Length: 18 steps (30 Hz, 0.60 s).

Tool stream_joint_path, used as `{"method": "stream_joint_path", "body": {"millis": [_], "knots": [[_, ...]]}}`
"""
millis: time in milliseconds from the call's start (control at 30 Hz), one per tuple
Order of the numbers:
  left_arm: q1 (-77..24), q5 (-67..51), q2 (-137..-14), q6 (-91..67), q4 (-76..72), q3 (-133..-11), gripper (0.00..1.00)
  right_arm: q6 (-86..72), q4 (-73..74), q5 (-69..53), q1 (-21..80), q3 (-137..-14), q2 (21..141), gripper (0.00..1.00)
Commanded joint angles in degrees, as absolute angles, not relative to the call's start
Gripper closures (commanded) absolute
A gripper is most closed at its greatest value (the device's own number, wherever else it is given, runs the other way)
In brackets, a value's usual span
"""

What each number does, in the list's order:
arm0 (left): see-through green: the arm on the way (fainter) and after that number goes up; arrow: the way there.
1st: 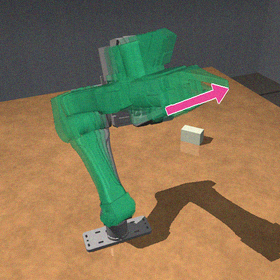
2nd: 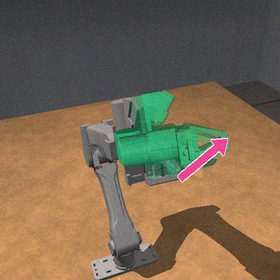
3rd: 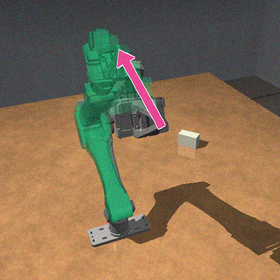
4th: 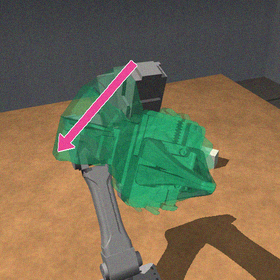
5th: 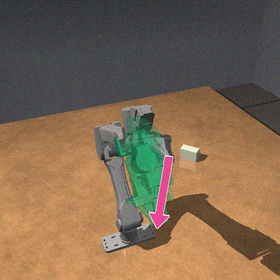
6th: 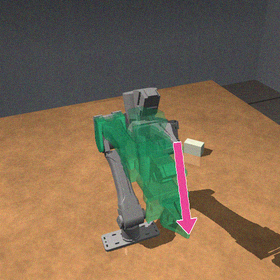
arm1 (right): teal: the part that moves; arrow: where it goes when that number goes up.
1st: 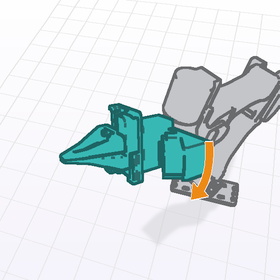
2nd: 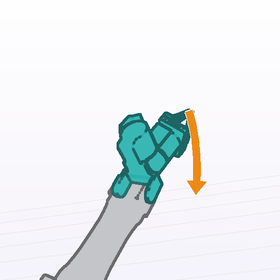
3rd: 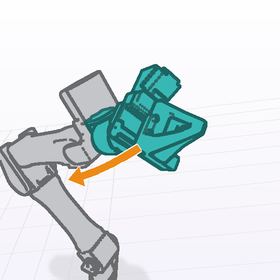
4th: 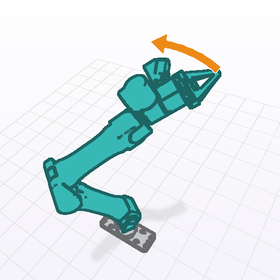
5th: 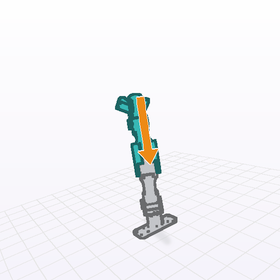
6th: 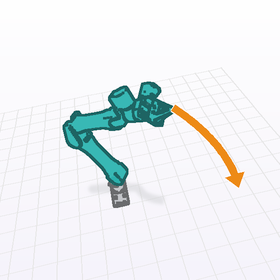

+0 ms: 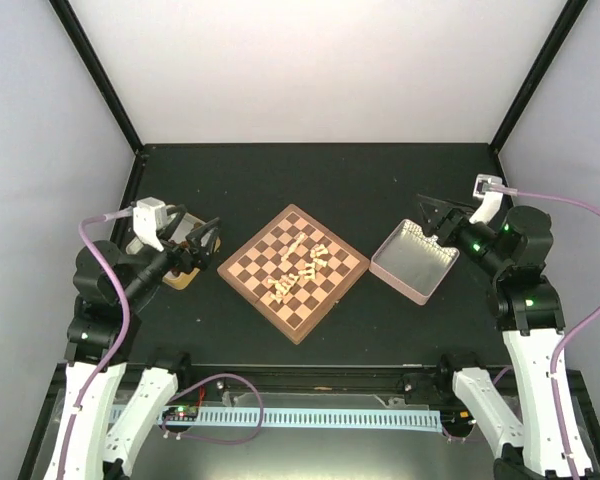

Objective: Set up the chess pieces on the board
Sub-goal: Move the chessboard to the center of the board.

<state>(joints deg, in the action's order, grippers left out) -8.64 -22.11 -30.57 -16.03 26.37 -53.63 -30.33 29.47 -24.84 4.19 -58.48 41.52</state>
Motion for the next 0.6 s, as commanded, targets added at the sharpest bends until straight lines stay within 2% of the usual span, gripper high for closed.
{"method": "stream_joint_path", "body": {"millis": [0, 133, 333, 467, 567], "knots": [[-7.5, -29.2, -30.1, -18.9, 20.3, -52.9, 0.01, -33.9, 24.9, -31.9, 2.9, -56.9, 41.8, 0.20], [-7.2, -31.4, -30.0, -20.4, 19.6, -52.4, 0.01, -37.0, 21.0, -34.4, 2.6, -54.3, 41.9, 0.14], [-7.1, -39.1, -31.0, -24.7, 18.0, -50.5, 0.01, -35.7, 18.9, -42.3, 2.8, -52.3, 46.7, 0.12], [-7.7, -41.9, -35.1, -29.9, 21.9, -47.7, 0.01, -33.1, 19.2, -38.8, 6.8, -51.5, 50.7, 0.09], [-10.1, -38.1, -38.3, -33.1, 25.9, -44.0, 0.03, -31.4, 20.5, -32.0, 12.5, -51.7, 55.2, 0.09]]}}
